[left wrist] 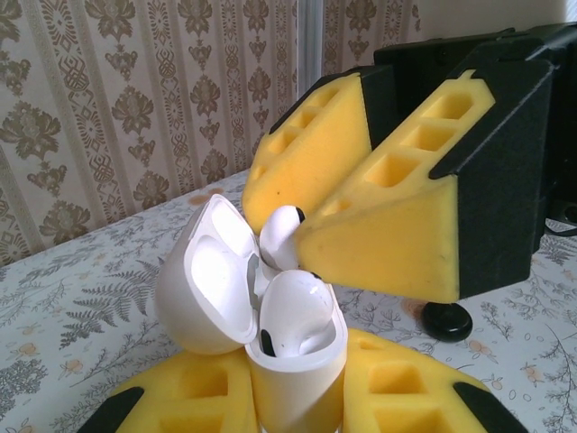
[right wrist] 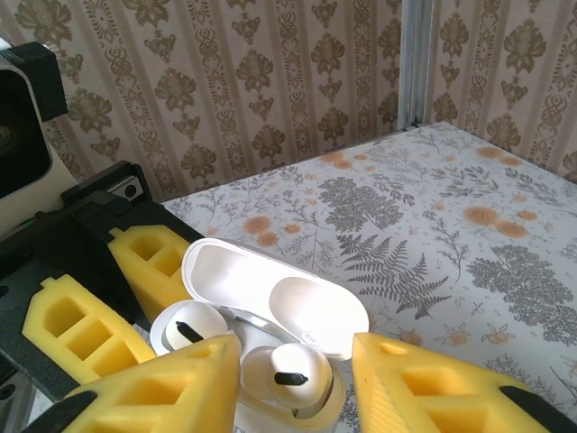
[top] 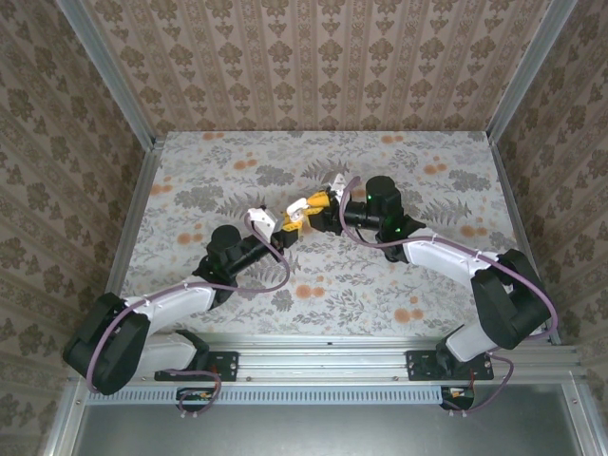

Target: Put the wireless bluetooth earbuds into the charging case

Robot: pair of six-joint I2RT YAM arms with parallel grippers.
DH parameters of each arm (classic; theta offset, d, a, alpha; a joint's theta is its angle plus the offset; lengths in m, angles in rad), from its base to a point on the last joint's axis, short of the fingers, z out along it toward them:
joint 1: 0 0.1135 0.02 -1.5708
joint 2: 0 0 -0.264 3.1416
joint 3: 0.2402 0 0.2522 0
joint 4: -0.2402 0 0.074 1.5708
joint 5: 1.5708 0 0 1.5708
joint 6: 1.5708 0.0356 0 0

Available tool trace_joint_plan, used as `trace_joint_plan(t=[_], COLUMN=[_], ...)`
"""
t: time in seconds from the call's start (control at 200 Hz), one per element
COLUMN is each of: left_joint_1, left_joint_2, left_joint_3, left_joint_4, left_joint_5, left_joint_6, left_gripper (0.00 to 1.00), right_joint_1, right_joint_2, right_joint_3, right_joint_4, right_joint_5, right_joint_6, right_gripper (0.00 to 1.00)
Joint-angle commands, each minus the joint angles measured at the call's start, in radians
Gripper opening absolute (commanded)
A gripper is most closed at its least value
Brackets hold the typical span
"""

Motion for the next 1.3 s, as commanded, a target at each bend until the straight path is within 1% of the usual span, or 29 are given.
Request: trace_joint_plan(t=[0.0, 0.195, 0.465, 0.625, 0.775, 0.855, 0.955, 1.07, 1.16, 1.225, 1.295], left_joint_1=[0.000, 0.001, 0.001, 0.001, 0.001, 0.000, 0.001, 0.000, 0.001, 0.001, 0.002], left_joint_2=[-0.031, -0.029, -0.028, -0.030, -0.034, -0.037, -0.040, -0.043, -0.046, -0.050, -0.052], left_joint_3=[0.011, 0.011, 0.012, 0.011, 0.009, 0.010, 0.010, 0.008, 0.009, 0.013, 0.018], left_joint_4=[0.073, 0.069, 0.066, 0.060, 0.060, 0.058, 0.058, 0.061, 0.058, 0.055, 0.052], left_joint_5=[0.000, 0.000, 0.002, 0.003, 0.003, 0.006, 0.010, 0.035, 0.089, 0.129, 0.169], left_joint_6=[0.003, 0.004, 0.002, 0.004, 0.002, 0.003, 0.002, 0.017, 0.033, 0.043, 0.051], left_gripper=[0.17, 0.17, 0.17, 0.17, 0.17, 0.17, 0.17, 0.17, 0.17, 0.18, 0.18], right_joint_1=[0.010, 0.010, 0.010, 0.004, -0.016, -0.023, -0.027, -0.029, -0.057, -0.095, -0.117], right_joint_2=[-0.012, -0.043, -0.093, -0.121, -0.172, -0.173, -0.162, -0.145, -0.156, -0.175, -0.200], right_joint_3=[0.029, 0.033, 0.039, 0.031, -0.011, -0.023, -0.019, -0.007, -0.012, -0.029, -0.026], right_joint_4=[-0.030, -0.005, 0.002, 0.002, -0.030, -0.051, -0.076, -0.096, -0.128, -0.150, -0.257], right_joint_5=[-0.037, -0.031, -0.025, -0.016, 0.044, 0.088, 0.099, 0.066, -0.001, -0.080, -0.129], right_joint_6=[0.007, 0.026, 0.048, 0.067, 0.072, 0.080, 0.078, 0.055, -0.003, -0.055, -0.152], right_gripper=[0.40, 0.46, 0.51, 0.50, 0.46, 0.44, 0.43, 0.43, 0.44, 0.48, 0.60])
